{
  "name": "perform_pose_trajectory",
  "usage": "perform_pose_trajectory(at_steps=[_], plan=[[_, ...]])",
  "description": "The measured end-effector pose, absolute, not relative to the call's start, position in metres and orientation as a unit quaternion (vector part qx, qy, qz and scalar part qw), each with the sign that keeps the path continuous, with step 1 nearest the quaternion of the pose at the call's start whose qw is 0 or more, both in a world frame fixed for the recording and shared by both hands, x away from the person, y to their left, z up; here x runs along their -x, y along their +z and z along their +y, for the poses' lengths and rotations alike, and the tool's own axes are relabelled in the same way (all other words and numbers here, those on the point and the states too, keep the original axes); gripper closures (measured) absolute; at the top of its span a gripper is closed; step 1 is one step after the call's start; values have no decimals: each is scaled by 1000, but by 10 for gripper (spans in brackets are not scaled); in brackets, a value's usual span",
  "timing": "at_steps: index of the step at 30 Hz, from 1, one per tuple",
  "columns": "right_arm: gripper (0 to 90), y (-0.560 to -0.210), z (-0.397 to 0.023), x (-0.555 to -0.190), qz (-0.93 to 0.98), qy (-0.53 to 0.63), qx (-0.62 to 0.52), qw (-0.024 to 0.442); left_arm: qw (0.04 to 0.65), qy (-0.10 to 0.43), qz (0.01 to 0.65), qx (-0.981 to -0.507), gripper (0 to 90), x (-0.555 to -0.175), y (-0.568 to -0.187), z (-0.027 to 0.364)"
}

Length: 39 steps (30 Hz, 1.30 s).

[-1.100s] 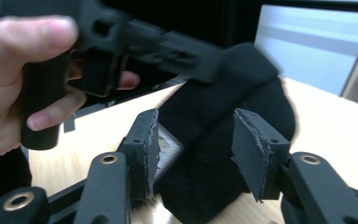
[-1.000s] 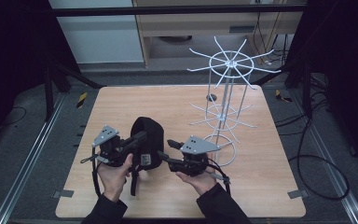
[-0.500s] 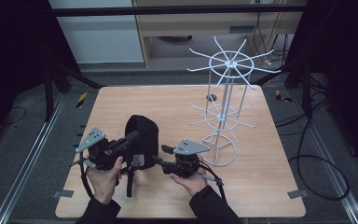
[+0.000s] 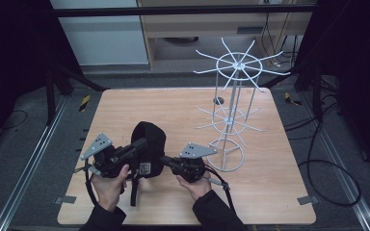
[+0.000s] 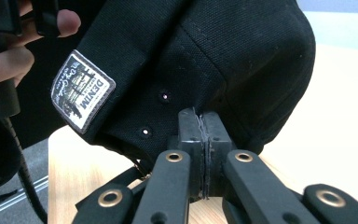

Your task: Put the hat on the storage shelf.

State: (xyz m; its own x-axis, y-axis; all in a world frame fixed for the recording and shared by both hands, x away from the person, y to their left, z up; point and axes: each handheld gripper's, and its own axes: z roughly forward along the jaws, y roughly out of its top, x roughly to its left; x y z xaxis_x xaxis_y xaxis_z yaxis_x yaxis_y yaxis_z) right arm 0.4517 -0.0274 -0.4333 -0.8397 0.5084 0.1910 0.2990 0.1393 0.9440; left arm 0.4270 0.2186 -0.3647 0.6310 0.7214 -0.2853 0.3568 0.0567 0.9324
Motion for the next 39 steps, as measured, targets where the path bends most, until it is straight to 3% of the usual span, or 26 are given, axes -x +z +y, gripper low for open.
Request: perform_pose_trajectory(at_steps=[4, 10, 21, 26, 31, 34, 39], plan=[[899, -430, -31, -450, 756, 588, -271, 99, 596, 172, 407, -671, 769, -428, -364, 219], [900, -422, -35, -450, 762, 573, -276, 121, 568, 200, 404, -689, 477, -415, -361, 225], [900, -409, -15, -448, 778, 550, -268, 143, 484, 219, 412, -740, 328, -399, -411, 227], [900, -409, -6, -446, 785, 541, -264, 149, 475, 225, 416, -742, 328, -399, -415, 221], [899, -409, -1, -445, 786, 537, -266, 150, 482, 214, 422, -738, 554, -398, -413, 223], [880, -410, 0, -447, 787, 537, -270, 139, 483, 206, 425, -737, 577, -399, -414, 227], [768, -411, -6, -448, 773, 552, -275, 150, 486, 195, 435, -732, 593, -403, -416, 236]])
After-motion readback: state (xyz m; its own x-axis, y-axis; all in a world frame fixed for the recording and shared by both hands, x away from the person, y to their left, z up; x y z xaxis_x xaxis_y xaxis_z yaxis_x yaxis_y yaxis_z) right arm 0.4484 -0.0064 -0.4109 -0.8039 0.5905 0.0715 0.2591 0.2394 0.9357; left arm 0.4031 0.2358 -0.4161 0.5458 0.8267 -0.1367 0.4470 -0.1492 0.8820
